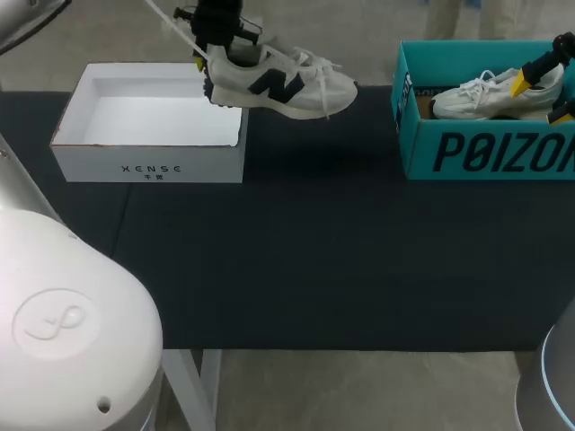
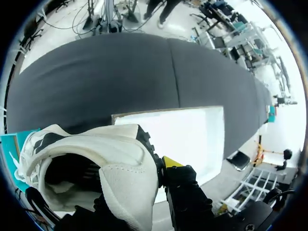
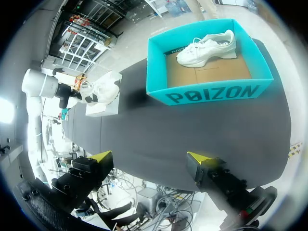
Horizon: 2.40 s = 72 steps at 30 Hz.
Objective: Take the shoe out of the shoebox, open the shoe tongue, remove and reinsert the insole, then place the shoe into the shoebox
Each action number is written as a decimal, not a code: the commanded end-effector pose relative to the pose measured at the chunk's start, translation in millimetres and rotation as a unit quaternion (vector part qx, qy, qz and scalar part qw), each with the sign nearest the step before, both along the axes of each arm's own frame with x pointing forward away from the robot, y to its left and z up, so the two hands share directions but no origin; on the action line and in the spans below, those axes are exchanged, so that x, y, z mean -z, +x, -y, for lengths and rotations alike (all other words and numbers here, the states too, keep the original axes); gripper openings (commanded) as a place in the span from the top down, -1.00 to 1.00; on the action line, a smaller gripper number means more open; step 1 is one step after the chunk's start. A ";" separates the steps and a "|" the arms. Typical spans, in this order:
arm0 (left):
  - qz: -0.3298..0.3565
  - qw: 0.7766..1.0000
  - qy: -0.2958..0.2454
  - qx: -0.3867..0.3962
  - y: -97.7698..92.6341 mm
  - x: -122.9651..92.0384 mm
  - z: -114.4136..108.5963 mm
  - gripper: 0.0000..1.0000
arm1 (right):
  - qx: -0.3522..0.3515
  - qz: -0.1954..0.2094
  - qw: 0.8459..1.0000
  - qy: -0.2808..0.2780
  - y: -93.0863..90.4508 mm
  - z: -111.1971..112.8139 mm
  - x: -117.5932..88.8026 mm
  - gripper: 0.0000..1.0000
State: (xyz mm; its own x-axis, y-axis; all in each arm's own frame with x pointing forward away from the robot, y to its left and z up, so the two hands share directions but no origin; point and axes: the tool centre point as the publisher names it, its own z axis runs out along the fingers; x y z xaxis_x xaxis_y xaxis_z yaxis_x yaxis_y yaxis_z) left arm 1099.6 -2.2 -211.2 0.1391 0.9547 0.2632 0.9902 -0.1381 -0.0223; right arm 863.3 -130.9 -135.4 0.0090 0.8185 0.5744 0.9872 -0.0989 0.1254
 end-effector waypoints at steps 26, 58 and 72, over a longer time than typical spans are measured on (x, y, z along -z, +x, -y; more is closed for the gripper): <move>0.013 0.998 -0.058 0.020 69.1 8.8 -108.6 1.00 | 0.000 -0.001 1.000 -0.001 0.7 -0.1 0.2 -1.00; 0.018 0.998 -0.047 0.027 77.9 64.9 -217.3 1.00 | 0.000 -0.001 1.000 -0.001 0.7 -0.1 0.2 -1.00; 0.024 0.998 -0.055 0.027 69.1 99.7 -241.0 1.00 | 0.000 -0.001 1.000 -0.001 0.7 -0.1 0.2 -1.00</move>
State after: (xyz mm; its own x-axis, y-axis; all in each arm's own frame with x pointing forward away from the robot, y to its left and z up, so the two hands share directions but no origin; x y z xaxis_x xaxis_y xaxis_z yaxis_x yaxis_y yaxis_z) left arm 1165.1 235.2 -309.8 0.1713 0.9696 0.1749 0.9819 -0.1826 0.0504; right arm 863.3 -130.8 -135.4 0.0089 0.8186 0.5743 0.9872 -0.0987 0.1254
